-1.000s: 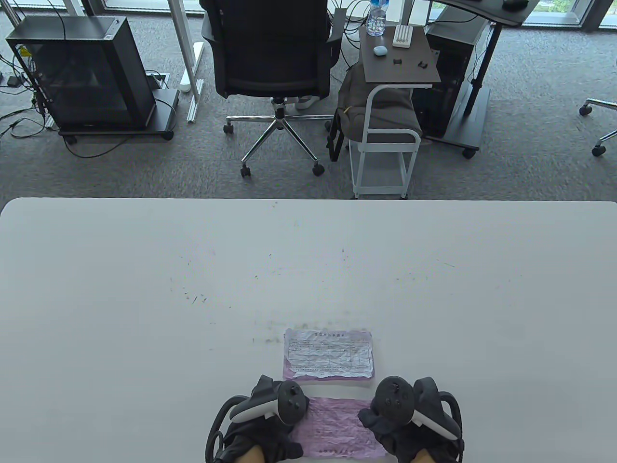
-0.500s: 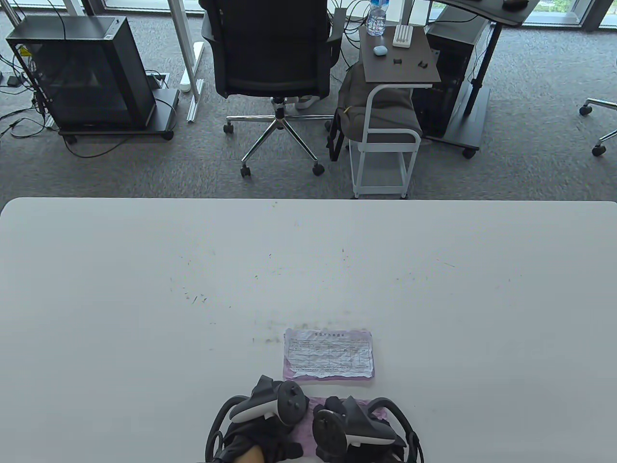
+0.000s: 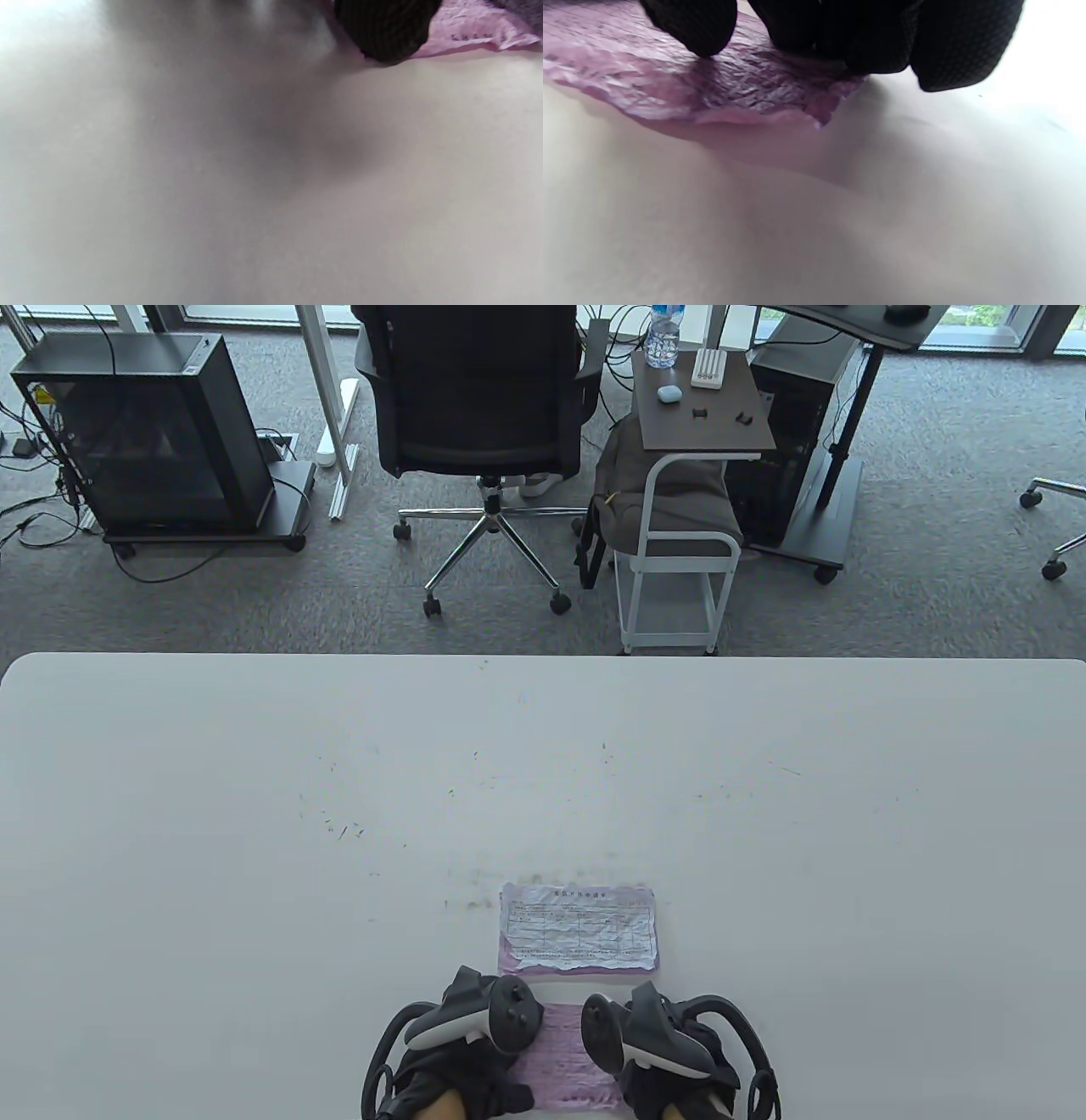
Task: Flatten crumpled invoices and stack
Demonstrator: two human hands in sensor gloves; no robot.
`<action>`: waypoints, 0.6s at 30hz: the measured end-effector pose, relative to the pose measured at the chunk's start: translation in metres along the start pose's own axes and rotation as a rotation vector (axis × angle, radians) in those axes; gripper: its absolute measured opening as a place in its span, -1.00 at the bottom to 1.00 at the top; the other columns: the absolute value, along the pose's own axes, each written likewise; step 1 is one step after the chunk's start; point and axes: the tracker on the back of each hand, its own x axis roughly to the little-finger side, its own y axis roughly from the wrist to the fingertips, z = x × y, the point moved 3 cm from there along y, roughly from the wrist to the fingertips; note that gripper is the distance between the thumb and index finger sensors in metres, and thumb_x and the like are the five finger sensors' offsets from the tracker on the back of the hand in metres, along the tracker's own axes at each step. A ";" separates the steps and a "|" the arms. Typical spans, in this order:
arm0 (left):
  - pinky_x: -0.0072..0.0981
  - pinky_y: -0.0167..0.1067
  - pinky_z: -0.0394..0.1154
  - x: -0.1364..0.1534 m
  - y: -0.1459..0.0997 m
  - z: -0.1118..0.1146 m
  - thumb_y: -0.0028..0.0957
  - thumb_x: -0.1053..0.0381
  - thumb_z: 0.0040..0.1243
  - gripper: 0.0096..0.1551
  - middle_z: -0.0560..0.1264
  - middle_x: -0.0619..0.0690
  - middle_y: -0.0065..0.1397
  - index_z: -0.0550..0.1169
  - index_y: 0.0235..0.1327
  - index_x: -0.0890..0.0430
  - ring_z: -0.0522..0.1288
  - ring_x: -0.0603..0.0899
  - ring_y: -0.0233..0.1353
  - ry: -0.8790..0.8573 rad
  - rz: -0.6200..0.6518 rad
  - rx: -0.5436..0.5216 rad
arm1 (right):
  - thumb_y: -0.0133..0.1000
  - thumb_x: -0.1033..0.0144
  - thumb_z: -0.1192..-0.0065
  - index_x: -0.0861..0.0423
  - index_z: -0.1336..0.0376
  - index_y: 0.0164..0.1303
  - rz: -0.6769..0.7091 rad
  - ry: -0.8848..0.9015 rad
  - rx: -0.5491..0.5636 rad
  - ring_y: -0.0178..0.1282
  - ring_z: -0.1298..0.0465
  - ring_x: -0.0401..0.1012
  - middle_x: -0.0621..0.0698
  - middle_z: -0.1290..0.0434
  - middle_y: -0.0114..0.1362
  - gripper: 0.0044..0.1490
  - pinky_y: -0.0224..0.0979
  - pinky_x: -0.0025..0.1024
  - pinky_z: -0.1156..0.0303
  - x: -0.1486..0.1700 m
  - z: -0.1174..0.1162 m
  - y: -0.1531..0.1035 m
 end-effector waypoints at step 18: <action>0.47 0.29 -0.21 0.002 0.001 0.000 0.17 -0.16 0.15 0.02 -0.54 0.21 0.47 -0.24 0.53 -0.08 -0.53 0.57 0.43 -0.012 0.009 -0.008 | 0.20 -0.11 -0.13 0.15 -0.06 0.49 0.214 0.243 0.373 0.36 -0.33 0.15 0.32 -0.06 0.57 -0.19 0.15 0.06 -0.53 0.009 0.031 -0.022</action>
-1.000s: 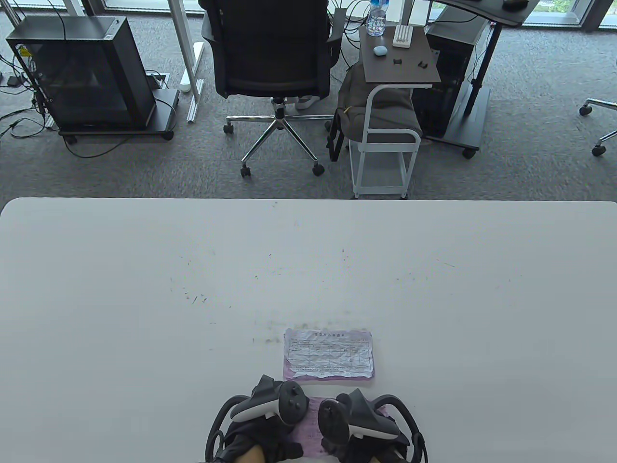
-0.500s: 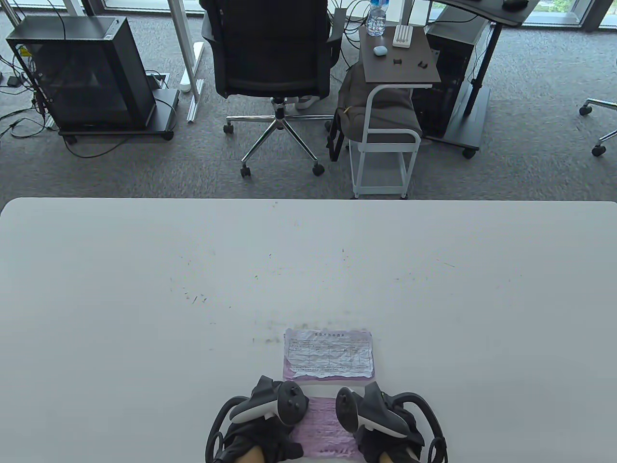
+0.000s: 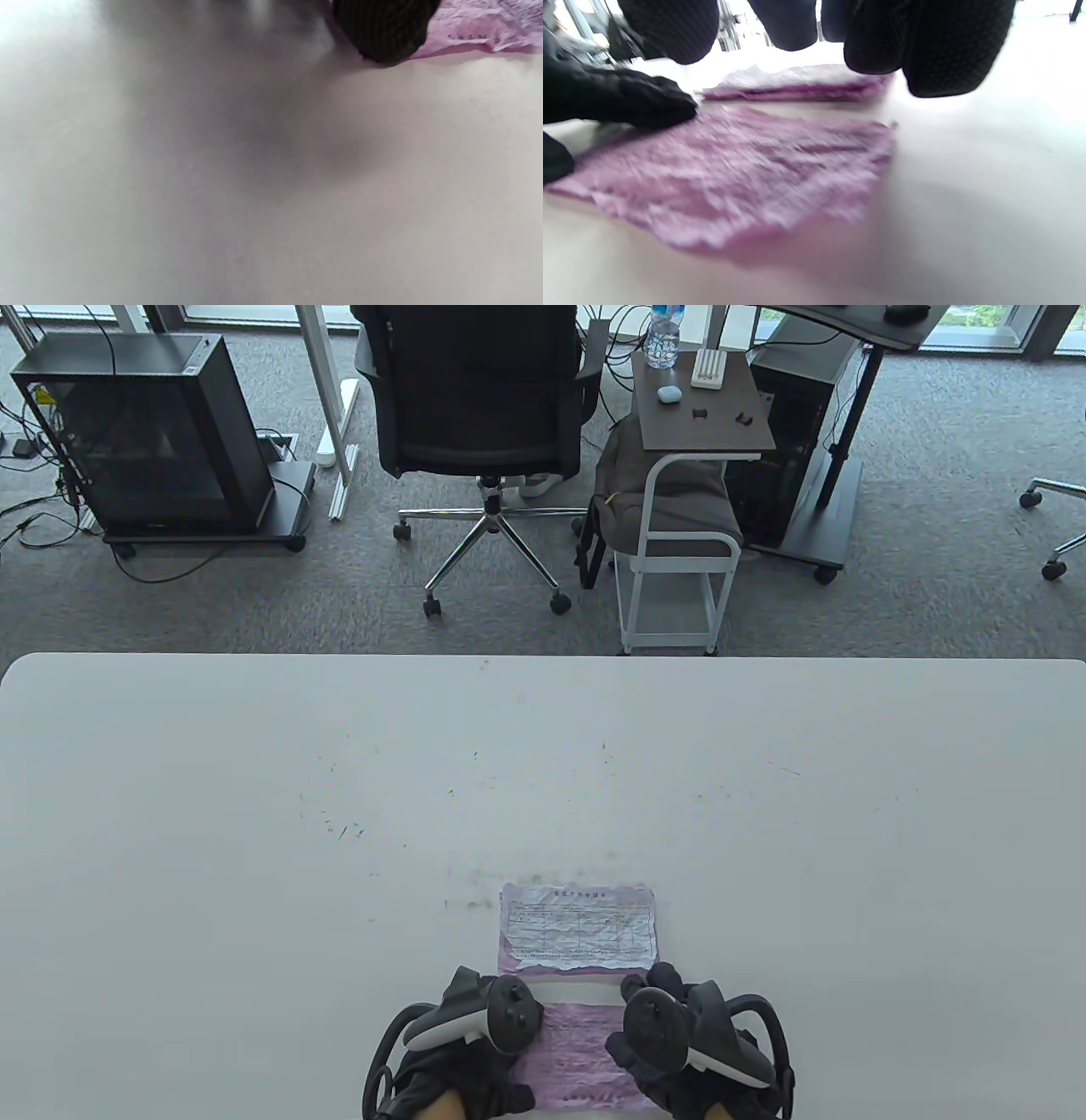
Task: Flatten crumpled invoices and stack
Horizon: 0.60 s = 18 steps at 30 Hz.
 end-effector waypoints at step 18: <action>0.47 0.28 -0.22 0.000 0.000 -0.001 0.18 -0.16 0.15 0.02 -0.55 0.21 0.46 -0.25 0.53 -0.08 -0.54 0.57 0.42 -0.001 0.004 0.008 | 0.24 0.06 -0.17 0.02 -0.25 0.35 0.354 -0.002 -0.421 0.44 -0.21 0.14 0.14 -0.16 0.58 -0.48 0.28 0.17 -0.39 -0.060 -0.046 0.004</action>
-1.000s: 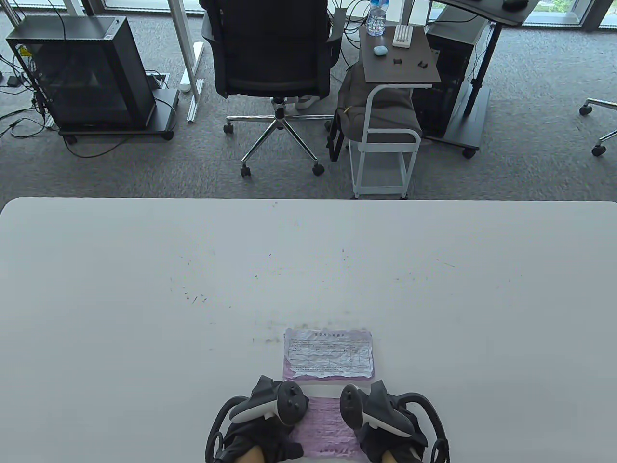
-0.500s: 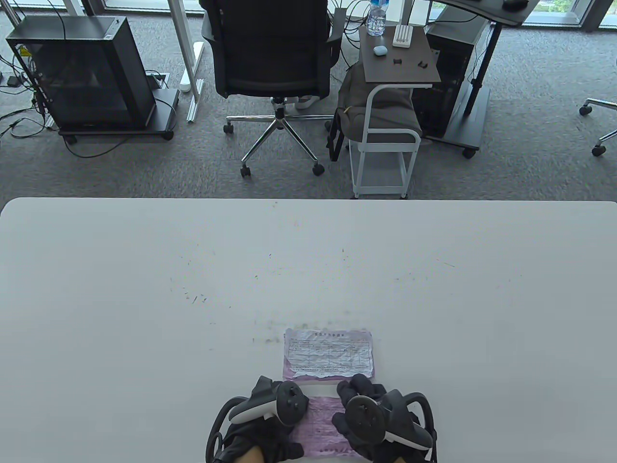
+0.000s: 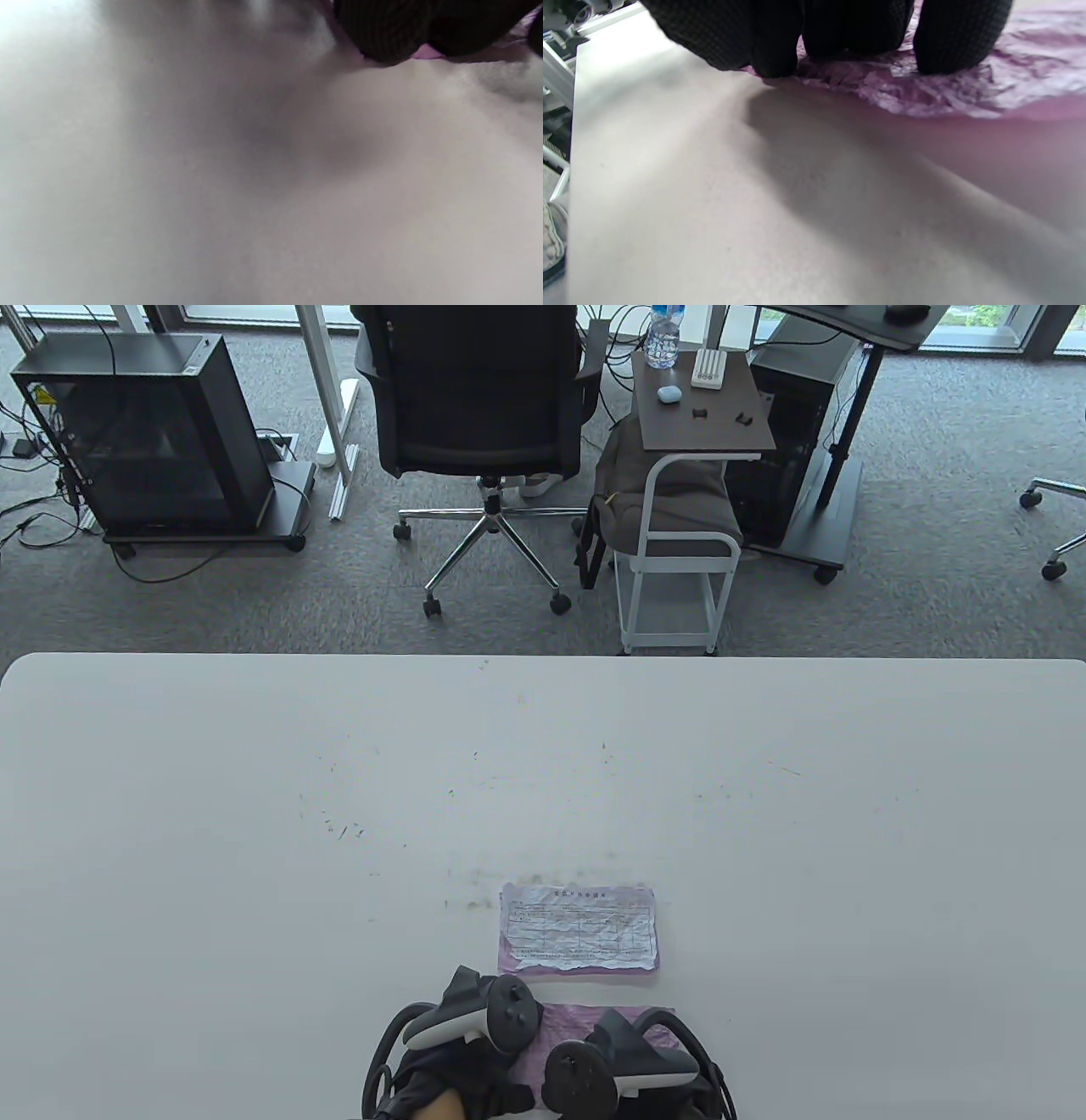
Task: Flatten crumpled invoices and stack
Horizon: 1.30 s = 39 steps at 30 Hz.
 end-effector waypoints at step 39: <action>0.47 0.28 -0.23 0.000 0.000 0.000 0.17 -0.15 0.17 0.03 -0.55 0.21 0.46 -0.25 0.53 -0.08 -0.54 0.57 0.42 -0.005 -0.001 0.008 | 0.25 -0.05 -0.09 0.10 0.01 0.55 -0.254 -0.051 0.102 0.48 -0.15 0.10 0.26 0.03 0.63 -0.22 0.28 -0.04 -0.38 0.026 -0.001 -0.001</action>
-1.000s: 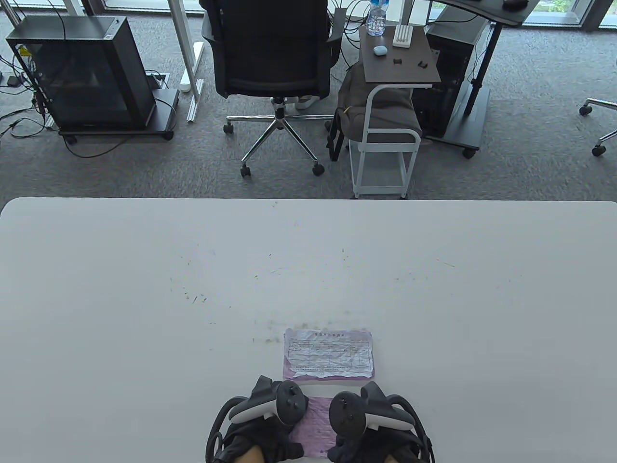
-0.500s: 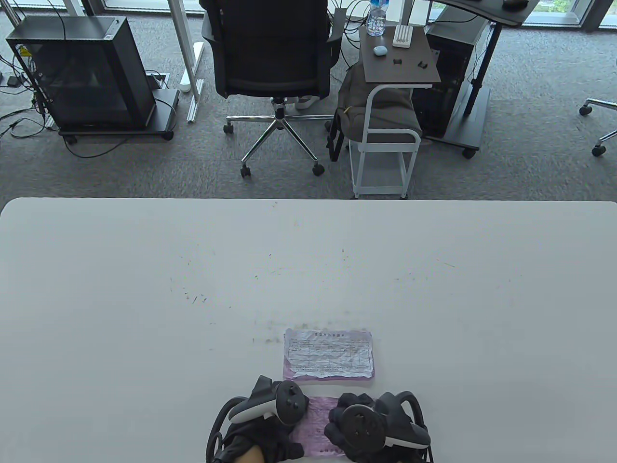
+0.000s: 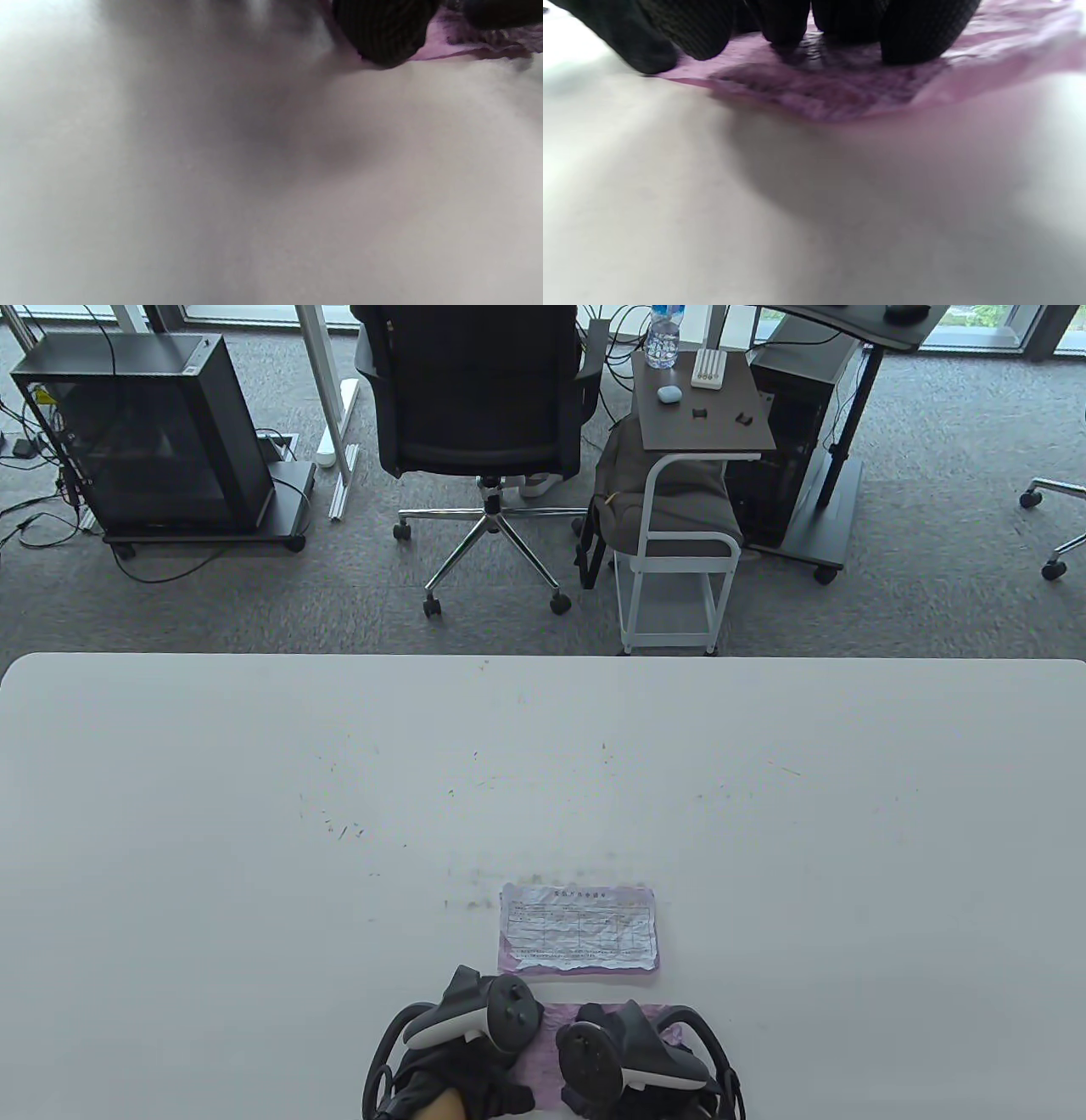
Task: Flatten crumpled invoices and stack
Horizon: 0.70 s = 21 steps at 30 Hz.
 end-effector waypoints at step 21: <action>0.48 0.28 -0.23 0.000 0.000 0.000 0.17 -0.15 0.17 0.03 -0.55 0.21 0.46 -0.25 0.53 -0.08 -0.54 0.57 0.42 -0.003 0.001 -0.002 | 0.26 -0.05 -0.11 0.25 -0.12 0.46 -0.318 0.142 0.032 0.42 -0.29 0.21 0.39 -0.06 0.59 -0.24 0.17 0.02 -0.51 0.063 0.015 -0.018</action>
